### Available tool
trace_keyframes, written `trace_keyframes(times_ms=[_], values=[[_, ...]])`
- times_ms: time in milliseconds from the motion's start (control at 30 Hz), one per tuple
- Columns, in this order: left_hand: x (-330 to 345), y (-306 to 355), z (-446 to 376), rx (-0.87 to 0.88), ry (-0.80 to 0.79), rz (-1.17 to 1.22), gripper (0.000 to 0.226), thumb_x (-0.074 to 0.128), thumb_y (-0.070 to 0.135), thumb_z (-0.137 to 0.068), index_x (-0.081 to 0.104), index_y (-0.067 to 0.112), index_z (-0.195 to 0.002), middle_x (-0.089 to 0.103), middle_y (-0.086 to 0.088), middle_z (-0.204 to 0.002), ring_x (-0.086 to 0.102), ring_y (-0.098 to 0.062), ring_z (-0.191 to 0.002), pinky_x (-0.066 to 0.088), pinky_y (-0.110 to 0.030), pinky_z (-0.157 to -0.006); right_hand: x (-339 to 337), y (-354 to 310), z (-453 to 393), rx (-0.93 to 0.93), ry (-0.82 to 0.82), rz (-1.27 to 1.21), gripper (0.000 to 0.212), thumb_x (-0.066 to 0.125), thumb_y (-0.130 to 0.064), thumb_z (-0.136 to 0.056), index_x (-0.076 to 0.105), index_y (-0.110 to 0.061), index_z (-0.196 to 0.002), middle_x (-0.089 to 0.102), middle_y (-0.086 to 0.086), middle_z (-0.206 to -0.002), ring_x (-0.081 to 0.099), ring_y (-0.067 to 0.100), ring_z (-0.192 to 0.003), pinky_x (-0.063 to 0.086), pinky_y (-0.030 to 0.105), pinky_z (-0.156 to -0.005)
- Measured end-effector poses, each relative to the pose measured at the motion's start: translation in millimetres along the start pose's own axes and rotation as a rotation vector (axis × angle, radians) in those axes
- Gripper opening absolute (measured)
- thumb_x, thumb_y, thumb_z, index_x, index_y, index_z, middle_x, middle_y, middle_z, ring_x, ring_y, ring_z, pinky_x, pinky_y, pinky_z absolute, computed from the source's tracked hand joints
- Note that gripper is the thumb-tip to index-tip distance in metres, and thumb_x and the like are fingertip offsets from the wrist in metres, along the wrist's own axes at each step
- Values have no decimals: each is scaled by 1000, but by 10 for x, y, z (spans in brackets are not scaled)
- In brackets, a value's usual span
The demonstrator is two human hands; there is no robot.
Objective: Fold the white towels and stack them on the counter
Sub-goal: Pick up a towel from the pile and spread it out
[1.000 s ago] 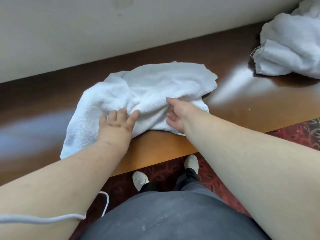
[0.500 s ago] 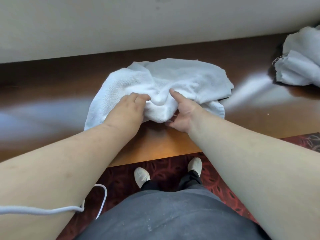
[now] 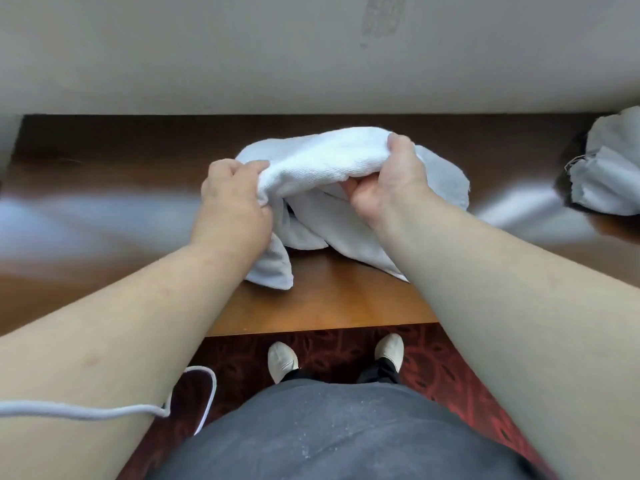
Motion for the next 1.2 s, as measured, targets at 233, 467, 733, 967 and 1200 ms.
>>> trace_keyframes(times_ms=[233,467,733,967,1200], values=[[-643,-271,-357,-225,-95,232,32,41,20,-78,61,40,-94,60,16,-78,54,-7,-69,38,-24,-53,553,-587,-28,-332,11,1010,34,49,-54,-84,67,-27,-94,75,-2,-97,72,19,-91,55,43,-89],[-485,-561,-255,-515,-332,1045,33,39,-6,-76,65,6,-93,68,-10,-77,69,-22,-67,56,-31,-58,1115,-358,-213,-375,-246,1434,68,44,-73,-86,61,-28,-134,55,-6,-140,52,14,-125,33,29,-107],[-535,-1545,-596,-558,-329,140,30,47,5,-86,70,21,-95,71,-13,-94,68,-33,-83,58,-43,-74,666,-181,-521,-454,-197,1900,49,46,-39,-102,41,-29,-150,43,0,-153,39,24,-139,31,27,-104],[-248,-1529,-550,-349,-182,-328,58,58,25,-88,36,26,-143,40,-16,-137,43,-39,-121,42,-50,-96,-283,-456,-581,-627,173,1713,81,63,-39,-85,25,-26,-155,20,7,-163,24,27,-148,28,43,-118],[569,-379,79,343,-277,-315,43,58,32,-87,53,25,-129,50,-4,-122,47,-29,-110,43,-42,-91,-1253,-522,-724,-192,400,1649,107,75,-53,-77,12,-21,-157,50,8,-142,54,32,-123,48,38,-97]])
Point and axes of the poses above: each hand's wrist, its own z-axis away from the middle knuckle, its own x-axis out of the palm, y = z × x, the point moved 10 cm from there along -z, towards the middle knuckle
